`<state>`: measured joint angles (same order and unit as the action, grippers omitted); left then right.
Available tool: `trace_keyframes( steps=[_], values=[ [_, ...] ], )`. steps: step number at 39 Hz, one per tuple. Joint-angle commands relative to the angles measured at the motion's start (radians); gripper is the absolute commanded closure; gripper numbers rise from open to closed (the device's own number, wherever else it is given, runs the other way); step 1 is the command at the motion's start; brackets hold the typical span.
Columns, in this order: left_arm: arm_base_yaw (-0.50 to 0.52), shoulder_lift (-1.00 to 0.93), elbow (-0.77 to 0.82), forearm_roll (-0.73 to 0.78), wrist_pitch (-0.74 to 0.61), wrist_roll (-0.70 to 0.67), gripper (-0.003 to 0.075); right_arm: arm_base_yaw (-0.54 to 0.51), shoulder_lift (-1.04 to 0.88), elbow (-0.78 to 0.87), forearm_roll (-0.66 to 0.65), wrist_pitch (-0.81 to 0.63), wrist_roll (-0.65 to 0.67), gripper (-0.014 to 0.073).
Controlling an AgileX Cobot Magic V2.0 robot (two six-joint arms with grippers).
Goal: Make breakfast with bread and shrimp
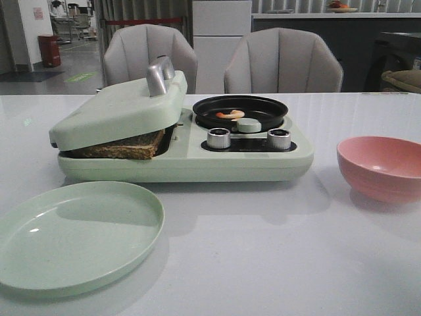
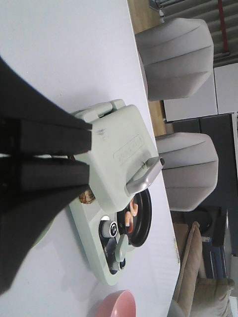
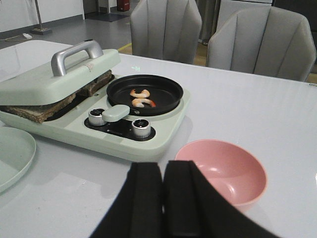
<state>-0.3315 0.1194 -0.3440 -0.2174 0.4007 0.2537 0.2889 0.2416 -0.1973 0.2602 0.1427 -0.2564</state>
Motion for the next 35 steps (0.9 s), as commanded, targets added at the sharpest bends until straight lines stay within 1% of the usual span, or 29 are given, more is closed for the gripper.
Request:
trace_keyframes(
  steps=[1,11,14,15,18,21,22,29,33,35],
  values=[
    [-0.009,0.009,-0.028,-0.015,-0.085,-0.01,0.0607,0.001,0.006,-0.027,0.005,-0.083,-0.007,0.0453],
    [-0.009,0.009,-0.024,-0.015,-0.085,-0.01,0.0607,0.001,0.006,-0.027,0.005,-0.083,-0.007,0.0453],
    [-0.009,0.009,-0.014,0.019,-0.085,-0.012,0.0607,0.001,0.006,-0.027,0.005,-0.083,-0.007,0.0453],
    [-0.006,0.009,-0.012,0.036,-0.085,-0.027,0.0607,0.001,0.006,-0.027,0.005,-0.083,-0.007,0.0453],
    [0.019,0.009,0.0,0.122,-0.109,-0.175,0.0607,0.001,0.006,-0.027,0.005,-0.083,-0.007,0.0453],
    [0.07,0.009,0.02,0.217,-0.139,-0.312,0.0607,0.001,0.006,-0.027,0.005,-0.083,-0.007,0.0453],
    [0.092,0.009,0.03,0.225,-0.155,-0.334,0.0607,0.001,0.006,-0.027,0.005,-0.083,-0.007,0.0453],
    [0.229,0.005,0.123,0.236,-0.272,-0.346,0.0607,0.001,0.006,-0.027,0.005,-0.083,-0.007,0.0453],
    [0.265,-0.022,0.195,0.302,-0.347,-0.422,0.0607,0.001,0.006,-0.027,0.005,-0.083,-0.007,0.0453],
    [0.268,-0.043,0.232,0.309,-0.37,-0.431,0.0607,0.001,0.006,-0.027,0.005,-0.083,-0.007,0.0453]
  ],
)
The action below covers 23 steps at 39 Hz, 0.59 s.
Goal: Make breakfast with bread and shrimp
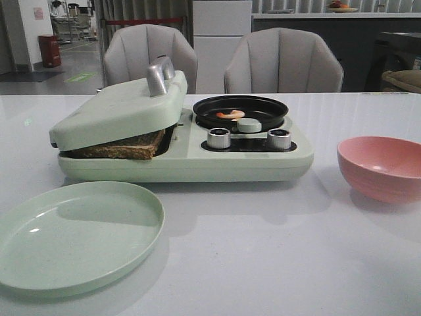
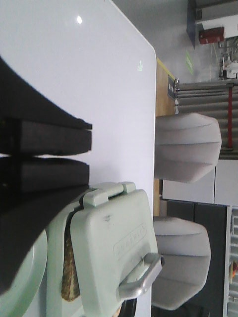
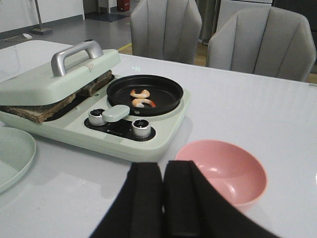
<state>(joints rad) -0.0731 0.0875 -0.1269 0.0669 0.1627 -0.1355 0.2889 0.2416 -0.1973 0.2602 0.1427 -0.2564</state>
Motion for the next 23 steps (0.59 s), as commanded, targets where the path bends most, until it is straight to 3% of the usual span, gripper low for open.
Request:
trace_keyframes(
  steps=[1,11,23],
  values=[
    [0.01,-0.023,0.027,0.026,-0.141,-0.042,0.0607,0.001,0.006,-0.027,0.005,-0.083,-0.007,0.0453],
    [0.01,-0.111,0.156,0.071,-0.207,-0.042,0.0607,0.001,0.006,-0.027,0.005,-0.083,-0.007,0.0453],
    [0.01,-0.109,0.153,0.058,-0.181,-0.042,0.0607,0.001,0.006,-0.027,0.005,-0.082,-0.007,0.0453]
  ],
)
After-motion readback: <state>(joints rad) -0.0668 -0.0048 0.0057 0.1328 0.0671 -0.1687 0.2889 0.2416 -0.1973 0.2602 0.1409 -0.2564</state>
